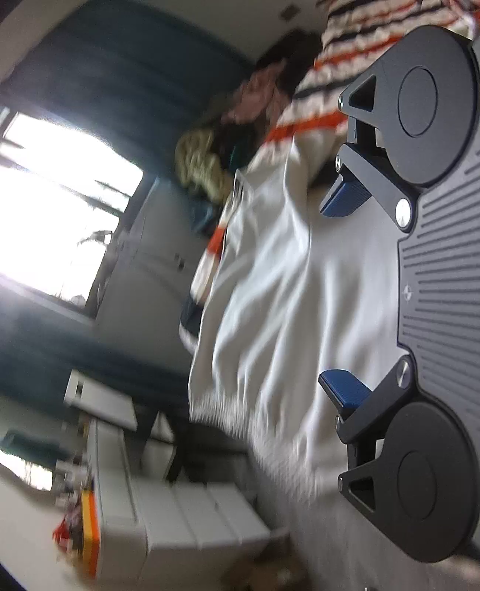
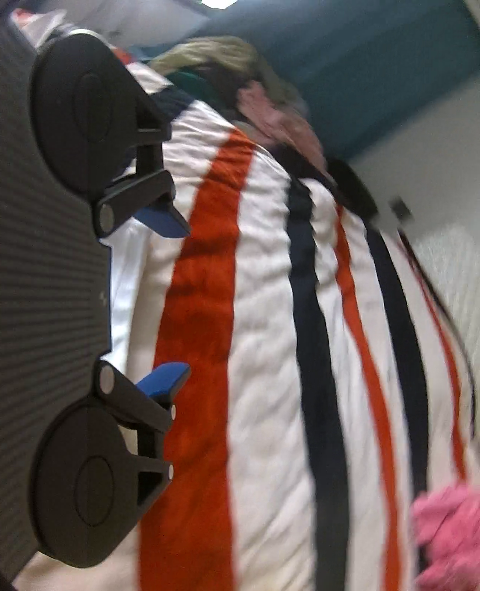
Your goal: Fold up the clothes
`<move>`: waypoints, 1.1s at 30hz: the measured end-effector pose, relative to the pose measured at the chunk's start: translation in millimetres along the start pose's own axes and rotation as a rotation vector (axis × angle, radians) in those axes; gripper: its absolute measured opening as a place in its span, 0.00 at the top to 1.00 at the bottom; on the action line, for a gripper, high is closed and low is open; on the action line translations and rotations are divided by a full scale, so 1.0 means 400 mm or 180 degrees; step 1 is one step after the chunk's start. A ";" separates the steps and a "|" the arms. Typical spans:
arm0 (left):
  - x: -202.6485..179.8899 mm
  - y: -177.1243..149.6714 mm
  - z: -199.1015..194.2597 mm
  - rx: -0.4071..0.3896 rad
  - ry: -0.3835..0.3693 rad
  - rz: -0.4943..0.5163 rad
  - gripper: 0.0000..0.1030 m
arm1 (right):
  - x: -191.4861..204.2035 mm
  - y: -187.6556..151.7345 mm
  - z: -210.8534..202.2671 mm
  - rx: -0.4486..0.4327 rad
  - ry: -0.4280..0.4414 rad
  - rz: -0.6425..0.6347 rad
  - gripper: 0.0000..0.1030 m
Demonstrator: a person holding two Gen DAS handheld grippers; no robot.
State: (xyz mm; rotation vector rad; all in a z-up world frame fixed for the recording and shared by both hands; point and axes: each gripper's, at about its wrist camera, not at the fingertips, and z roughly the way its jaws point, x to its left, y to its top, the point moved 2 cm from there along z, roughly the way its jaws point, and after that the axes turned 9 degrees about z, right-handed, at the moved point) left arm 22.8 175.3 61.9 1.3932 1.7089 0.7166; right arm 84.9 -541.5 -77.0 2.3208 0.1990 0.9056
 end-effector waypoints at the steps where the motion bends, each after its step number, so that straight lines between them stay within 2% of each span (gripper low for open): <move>1: -0.032 0.004 0.014 0.0009 -0.0078 0.0019 0.12 | 0.014 -0.009 0.017 0.0066 0.0064 -0.0137 0.26; 3: -0.100 0.009 0.040 0.0006 -0.0183 0.0080 0.12 | 0.038 -0.029 0.051 0.0205 0.0158 -0.0366 0.26; 7: -0.246 -0.018 0.110 0.0016 -0.0317 0.0311 0.12 | 0.063 -0.060 0.105 0.0484 0.0290 -0.0499 0.27; 16: -0.497 -0.139 0.252 0.0026 -0.0454 0.1156 0.12 | 0.126 -0.124 0.155 0.0491 0.0362 -0.1147 0.27; 19: -0.532 -0.179 0.292 0.0032 -0.0449 0.1316 0.12 | 0.132 -0.133 0.187 0.0491 0.0322 -0.1256 0.27; 23: -0.538 -0.219 0.345 0.0091 -0.0278 0.1497 0.12 | 0.132 -0.135 0.237 0.0488 0.0263 -0.1348 0.27; 26: -0.527 -0.235 0.370 0.0172 -0.0274 0.1529 0.12 | 0.126 -0.134 0.263 0.0547 0.0298 -0.1303 0.41; 28: -0.521 -0.238 0.384 0.0222 -0.0287 0.1510 0.12 | 0.126 -0.133 0.269 0.0578 0.0315 -0.1261 0.56; 29: -0.519 -0.239 0.389 0.0241 -0.0264 0.1519 0.12 | 0.126 -0.132 0.272 0.0594 0.0323 -0.1240 0.59; 31: -0.513 -0.243 0.399 0.0284 -0.0212 0.1546 0.12 | 0.130 -0.129 0.269 0.0589 0.0339 -0.1230 0.78; 33: -0.505 -0.250 0.408 0.0332 -0.0200 0.1551 0.12 | 0.136 -0.118 0.257 0.0526 0.0370 -0.1143 0.89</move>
